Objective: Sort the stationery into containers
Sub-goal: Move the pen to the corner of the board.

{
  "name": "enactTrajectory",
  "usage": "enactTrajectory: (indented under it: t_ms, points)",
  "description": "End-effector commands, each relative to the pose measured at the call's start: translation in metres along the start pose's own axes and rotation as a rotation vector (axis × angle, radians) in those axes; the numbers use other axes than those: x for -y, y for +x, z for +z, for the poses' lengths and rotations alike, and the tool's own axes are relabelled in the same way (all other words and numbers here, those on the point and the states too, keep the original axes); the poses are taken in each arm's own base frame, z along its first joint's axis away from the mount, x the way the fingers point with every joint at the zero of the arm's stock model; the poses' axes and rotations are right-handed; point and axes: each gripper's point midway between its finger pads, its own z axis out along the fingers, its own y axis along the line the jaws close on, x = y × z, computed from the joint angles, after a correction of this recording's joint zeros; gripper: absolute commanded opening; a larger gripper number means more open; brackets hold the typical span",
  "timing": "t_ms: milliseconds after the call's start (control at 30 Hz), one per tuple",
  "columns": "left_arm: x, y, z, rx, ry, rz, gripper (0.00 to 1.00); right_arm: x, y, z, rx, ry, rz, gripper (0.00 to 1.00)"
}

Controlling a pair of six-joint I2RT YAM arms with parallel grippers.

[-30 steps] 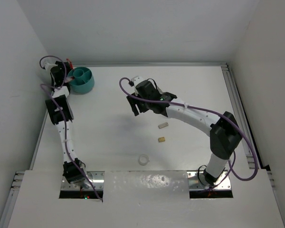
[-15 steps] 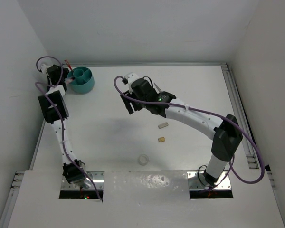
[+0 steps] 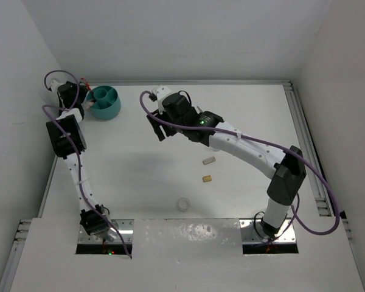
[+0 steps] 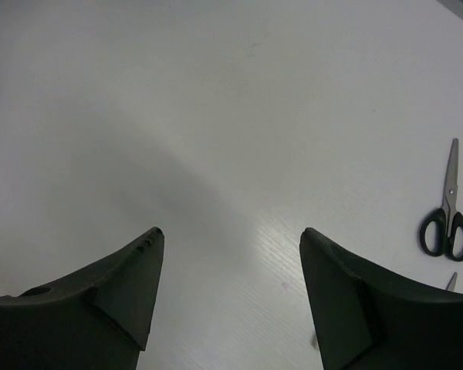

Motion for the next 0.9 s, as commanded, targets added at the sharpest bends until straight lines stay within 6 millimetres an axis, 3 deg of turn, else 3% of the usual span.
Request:
enactTrajectory:
  t_ms: [0, 33, 100, 133, 200, 233, 267, 333, 433, 600, 867]
  points:
    - [0.054, -0.061, -0.003, 0.145, 0.164, 0.009, 0.40, -0.004, -0.005, 0.002, -0.009, -0.001, -0.030, 0.70]
    - [0.061, -0.068, -0.001, 0.163, 0.193, 0.006, 0.40, -0.003, -0.004, 0.004, -0.015, 0.001, -0.032, 0.70]
    - [0.060, -0.062, 0.007, 0.166, 0.221, -0.006, 0.39, -0.004, -0.006, 0.007, -0.014, -0.002, -0.036, 0.70]
    - [0.074, -0.073, 0.008, 0.198, 0.268, -0.002, 0.40, -0.005, -0.007, 0.008, -0.016, -0.005, -0.038, 0.70]
    - [0.076, -0.064, 0.017, 0.211, 0.323, 0.008, 0.40, -0.009, -0.007, 0.012, -0.027, -0.018, -0.046, 0.70]
    - [0.101, -0.084, 0.015, 0.263, 0.393, 0.014, 0.41, -0.008, -0.006, 0.013, -0.035, -0.019, -0.048, 0.70]
    - [0.088, -0.067, 0.026, 0.246, 0.391, 0.006, 0.41, -0.009, -0.002, 0.017, -0.050, -0.020, -0.060, 0.70]
    - [0.092, -0.065, 0.031, 0.267, 0.407, -0.033, 0.44, -0.010, -0.002, 0.020, -0.064, -0.020, -0.068, 0.70]
    - [0.084, -0.052, 0.035, 0.262, 0.374, -0.075, 0.46, -0.008, -0.005, 0.020, -0.068, -0.016, -0.079, 0.71]
    - [0.076, -0.046, 0.041, 0.285, 0.365, -0.152, 0.49, -0.007, -0.005, 0.020, -0.075, -0.011, -0.090, 0.71]
    - [0.097, -0.022, 0.040, 0.283, 0.416, -0.111, 0.50, -0.007, -0.004, 0.022, -0.099, -0.009, -0.099, 0.72]
